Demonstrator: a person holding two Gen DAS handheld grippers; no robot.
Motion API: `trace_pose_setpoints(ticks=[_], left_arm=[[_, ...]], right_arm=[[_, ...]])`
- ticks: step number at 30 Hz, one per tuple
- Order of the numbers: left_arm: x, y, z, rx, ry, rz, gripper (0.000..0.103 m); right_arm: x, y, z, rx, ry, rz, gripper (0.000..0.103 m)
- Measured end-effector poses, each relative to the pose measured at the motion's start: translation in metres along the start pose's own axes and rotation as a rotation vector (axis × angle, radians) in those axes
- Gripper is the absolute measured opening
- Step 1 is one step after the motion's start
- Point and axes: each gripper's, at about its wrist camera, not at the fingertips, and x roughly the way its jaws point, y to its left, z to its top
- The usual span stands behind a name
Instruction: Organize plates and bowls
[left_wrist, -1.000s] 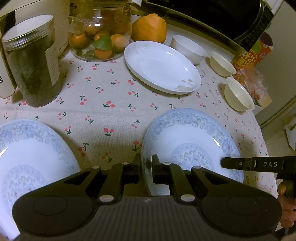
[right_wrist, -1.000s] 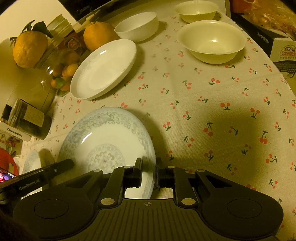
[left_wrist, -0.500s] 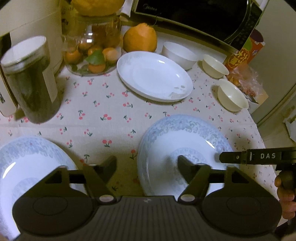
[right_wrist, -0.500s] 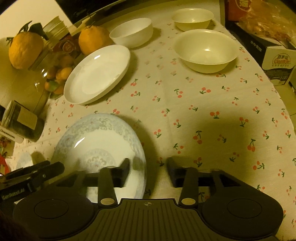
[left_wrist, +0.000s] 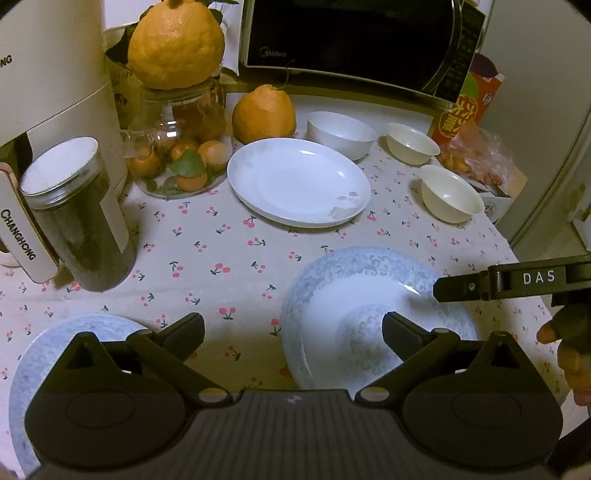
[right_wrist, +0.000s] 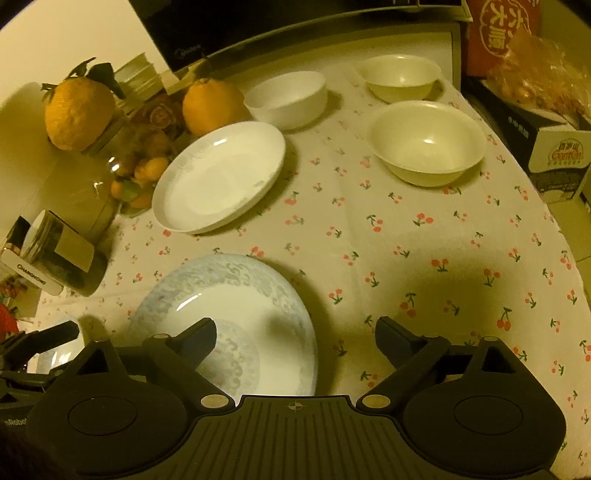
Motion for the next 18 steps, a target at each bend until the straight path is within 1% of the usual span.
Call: trace_pose_setpoints(ticks=[8, 18], left_arm=[[-0.012, 0.018, -0.002, -0.025, -0.017, 0.024, 0.103], [-0.036, 0.057, -0.007, -0.048, -0.052, 0.098, 0.103]], right_arm=[[-0.002, 0.015, 0.0, -0.02, -0.012, 0.008, 0.095], [-0.008, 0.056, -0.004, -0.08, -0.023, 0.084, 0.095]])
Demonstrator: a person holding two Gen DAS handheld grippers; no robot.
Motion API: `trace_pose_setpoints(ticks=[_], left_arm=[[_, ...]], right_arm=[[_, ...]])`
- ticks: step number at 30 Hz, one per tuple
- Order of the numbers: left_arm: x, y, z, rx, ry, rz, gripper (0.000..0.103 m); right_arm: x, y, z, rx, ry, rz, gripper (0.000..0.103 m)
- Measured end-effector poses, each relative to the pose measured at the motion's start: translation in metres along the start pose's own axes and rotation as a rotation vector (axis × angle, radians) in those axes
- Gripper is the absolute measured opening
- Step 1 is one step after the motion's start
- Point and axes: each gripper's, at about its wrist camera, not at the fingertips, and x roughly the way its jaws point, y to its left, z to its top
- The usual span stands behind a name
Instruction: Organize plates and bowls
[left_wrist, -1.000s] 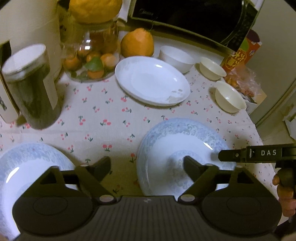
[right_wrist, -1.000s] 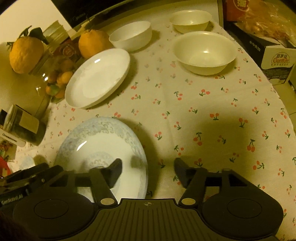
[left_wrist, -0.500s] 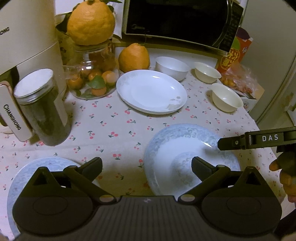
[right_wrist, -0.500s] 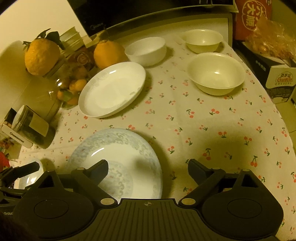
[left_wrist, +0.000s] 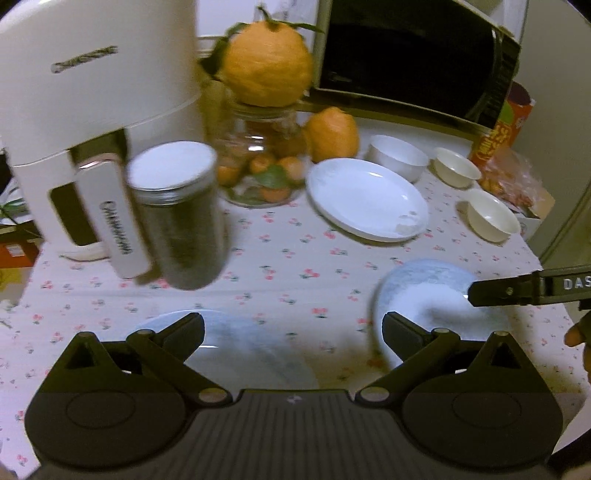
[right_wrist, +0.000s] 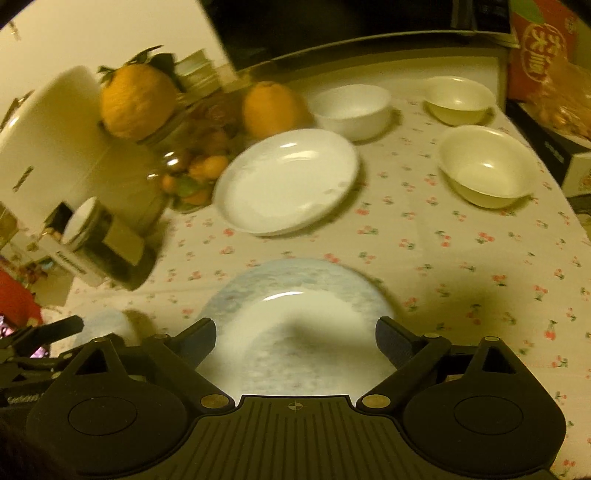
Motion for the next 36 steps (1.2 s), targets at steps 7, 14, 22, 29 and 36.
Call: trace_pose_setpoints(ticks=[7, 14, 22, 29, 36], left_arm=[[-0.009, 0.034, -0.004, -0.031, 0.004, 0.049, 0.103], [-0.01, 0.068, -0.01, -0.091, 0.017, 0.091, 0.103], [0.0, 0.098, -0.019, -0.107, 0.078, 0.083, 0.101], [0.006, 0.119, -0.03, -0.131, 0.093, 0.034, 0.078], [0.008, 0.124, -0.034, -0.138, 0.109, -0.002, 0.053]], right_arm=[[0.003, 0.036, -0.004, -0.059, 0.009, 0.062, 0.095], [0.004, 0.069, -0.013, -0.095, 0.029, 0.152, 0.095], [0.016, 0.097, -0.03, -0.106, 0.079, 0.255, 0.095], [0.029, 0.121, -0.051, -0.143, 0.101, 0.357, 0.095], [0.038, 0.136, -0.067, -0.2, 0.115, 0.37, 0.094]])
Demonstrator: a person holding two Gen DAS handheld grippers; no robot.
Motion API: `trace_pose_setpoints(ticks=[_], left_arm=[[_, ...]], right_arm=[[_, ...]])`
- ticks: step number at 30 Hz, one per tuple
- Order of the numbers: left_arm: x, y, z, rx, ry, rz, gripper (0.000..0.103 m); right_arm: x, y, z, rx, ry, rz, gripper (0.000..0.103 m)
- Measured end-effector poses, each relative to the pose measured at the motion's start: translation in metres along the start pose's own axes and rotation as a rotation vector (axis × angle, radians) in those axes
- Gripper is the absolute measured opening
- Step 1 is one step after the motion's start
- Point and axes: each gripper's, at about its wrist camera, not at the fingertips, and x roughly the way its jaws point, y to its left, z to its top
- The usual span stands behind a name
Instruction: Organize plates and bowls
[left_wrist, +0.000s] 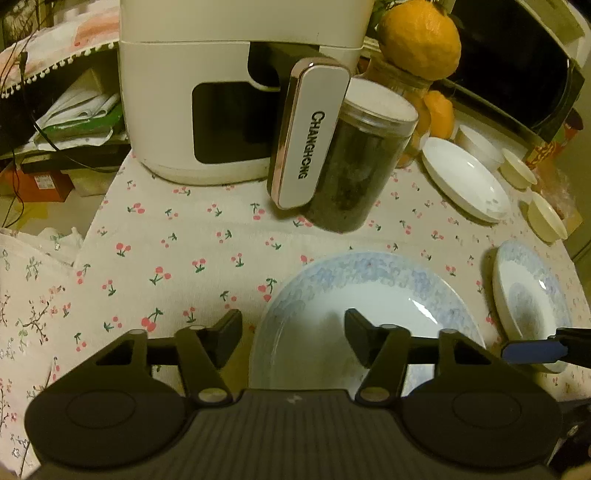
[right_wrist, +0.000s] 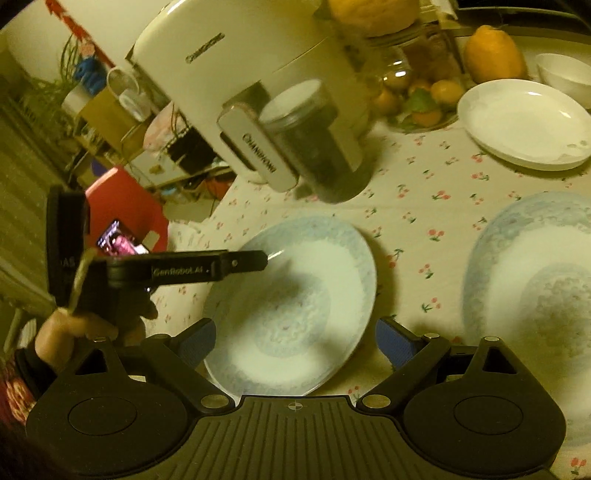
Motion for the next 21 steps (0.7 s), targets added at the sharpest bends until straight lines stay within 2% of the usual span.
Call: trace_pose_setpoints(ticks=[5, 7, 11, 16, 21], left_arm=[[0.003, 0.002, -0.002, 0.001, 0.021, -0.003, 0.046], [0.005, 0.003, -0.002, 0.0, 0.033, -0.001, 0.04], [0.006, 0.005, -0.004, -0.006, 0.039, 0.012, 0.032], [0.006, 0.008, -0.003, -0.016, 0.037, 0.031, 0.02], [0.006, 0.009, -0.004, -0.022, 0.038, 0.038, 0.019]], right_arm=[[0.009, 0.001, -0.004, -0.002, 0.019, -0.02, 0.09], [0.012, 0.001, -0.005, -0.007, 0.025, -0.032, 0.083], [0.019, 0.002, -0.008, -0.032, 0.038, -0.069, 0.073], [0.024, -0.003, -0.009, -0.034, 0.042, -0.107, 0.052], [0.029, -0.006, -0.01, -0.043, 0.053, -0.126, 0.04]])
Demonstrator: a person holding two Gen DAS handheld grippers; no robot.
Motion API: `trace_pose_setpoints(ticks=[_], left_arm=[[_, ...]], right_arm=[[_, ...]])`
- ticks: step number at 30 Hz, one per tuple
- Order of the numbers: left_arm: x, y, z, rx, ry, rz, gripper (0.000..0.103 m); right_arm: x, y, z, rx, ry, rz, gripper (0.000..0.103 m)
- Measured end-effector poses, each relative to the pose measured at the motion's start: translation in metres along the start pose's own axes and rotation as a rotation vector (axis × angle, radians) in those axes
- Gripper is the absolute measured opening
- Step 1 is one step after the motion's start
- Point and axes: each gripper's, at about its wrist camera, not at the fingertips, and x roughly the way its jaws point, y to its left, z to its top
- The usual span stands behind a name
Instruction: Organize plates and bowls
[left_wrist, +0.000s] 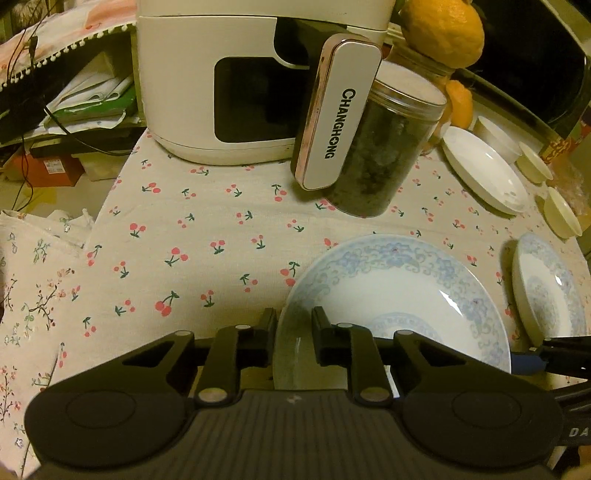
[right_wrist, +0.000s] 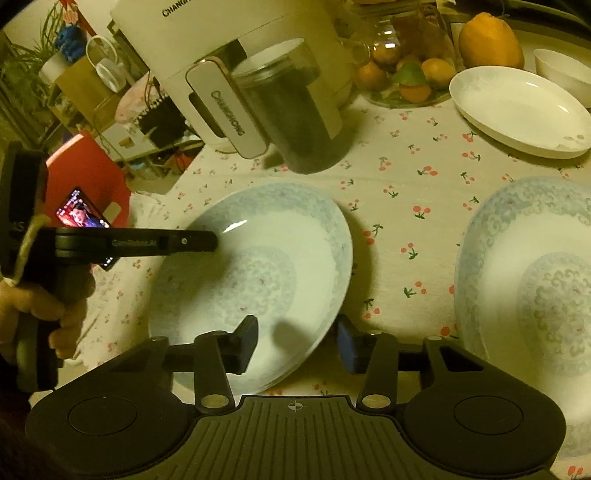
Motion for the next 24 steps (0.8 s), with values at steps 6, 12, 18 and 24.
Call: trace_pose_setpoints(ticks=[6, 12, 18, 24], left_arm=[[-0.001, -0.002, 0.0, 0.01, -0.01, 0.01, 0.017], [-0.009, -0.002, 0.004, -0.005, -0.051, 0.004, 0.015], [-0.018, -0.004, 0.009, -0.036, -0.1, -0.024, 0.014], [-0.023, -0.012, 0.013, -0.035, -0.121, -0.05, 0.013]], right_arm=[[0.001, -0.002, 0.001, 0.008, 0.011, -0.035, 0.024], [-0.01, -0.006, 0.01, 0.039, -0.016, -0.021, 0.022], [-0.024, -0.01, 0.019, 0.07, -0.055, -0.003, 0.022], [-0.036, -0.018, 0.027, 0.095, -0.085, -0.002, 0.022]])
